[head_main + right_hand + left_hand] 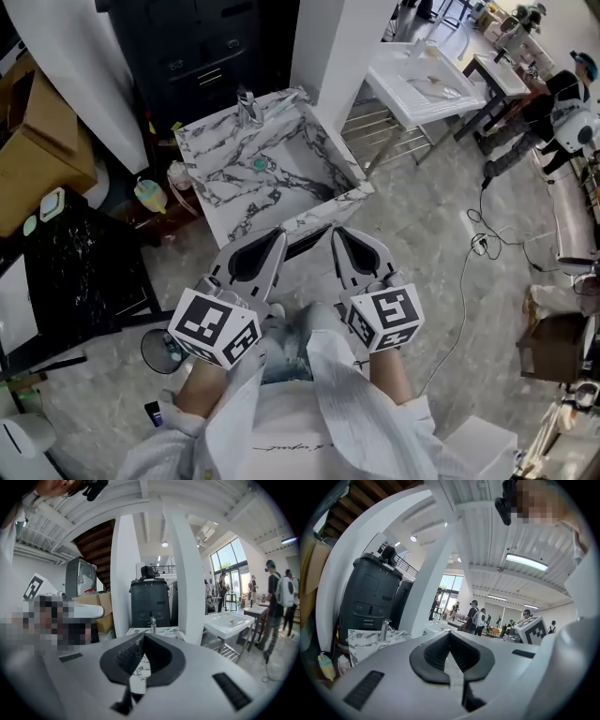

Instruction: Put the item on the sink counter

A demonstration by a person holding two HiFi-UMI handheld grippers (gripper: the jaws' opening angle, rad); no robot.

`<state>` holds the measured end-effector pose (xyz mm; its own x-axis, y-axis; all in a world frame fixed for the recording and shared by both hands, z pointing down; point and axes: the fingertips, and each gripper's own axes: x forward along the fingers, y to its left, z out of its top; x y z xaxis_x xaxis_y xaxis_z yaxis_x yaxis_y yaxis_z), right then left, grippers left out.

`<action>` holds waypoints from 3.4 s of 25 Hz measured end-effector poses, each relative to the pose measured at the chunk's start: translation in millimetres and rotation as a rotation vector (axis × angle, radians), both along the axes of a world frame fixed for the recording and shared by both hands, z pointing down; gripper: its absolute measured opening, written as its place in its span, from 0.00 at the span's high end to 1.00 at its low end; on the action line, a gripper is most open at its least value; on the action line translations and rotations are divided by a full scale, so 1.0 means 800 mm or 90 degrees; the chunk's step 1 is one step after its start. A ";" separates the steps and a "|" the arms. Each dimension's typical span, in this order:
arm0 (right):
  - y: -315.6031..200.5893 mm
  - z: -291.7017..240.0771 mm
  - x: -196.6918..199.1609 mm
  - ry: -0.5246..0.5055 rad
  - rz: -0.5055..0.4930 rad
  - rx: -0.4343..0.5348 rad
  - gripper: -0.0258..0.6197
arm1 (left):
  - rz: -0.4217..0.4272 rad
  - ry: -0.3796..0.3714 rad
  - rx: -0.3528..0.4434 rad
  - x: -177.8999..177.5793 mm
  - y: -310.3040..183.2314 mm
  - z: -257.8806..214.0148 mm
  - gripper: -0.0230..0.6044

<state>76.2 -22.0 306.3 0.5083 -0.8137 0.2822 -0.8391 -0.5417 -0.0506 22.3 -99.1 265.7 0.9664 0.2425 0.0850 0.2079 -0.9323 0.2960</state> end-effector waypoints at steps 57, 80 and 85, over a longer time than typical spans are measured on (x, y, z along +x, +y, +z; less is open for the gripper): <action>-0.231 0.029 0.323 0.060 -0.443 -0.083 0.94 | -0.404 -0.036 0.021 0.249 -0.140 0.012 0.94; -0.330 0.196 0.399 0.174 -0.578 -0.344 0.85 | -0.430 -0.111 -0.026 0.269 -0.186 0.084 0.94; -0.350 0.229 0.410 0.268 -0.605 -0.420 0.85 | -0.435 -0.134 -0.041 0.263 -0.183 0.103 0.94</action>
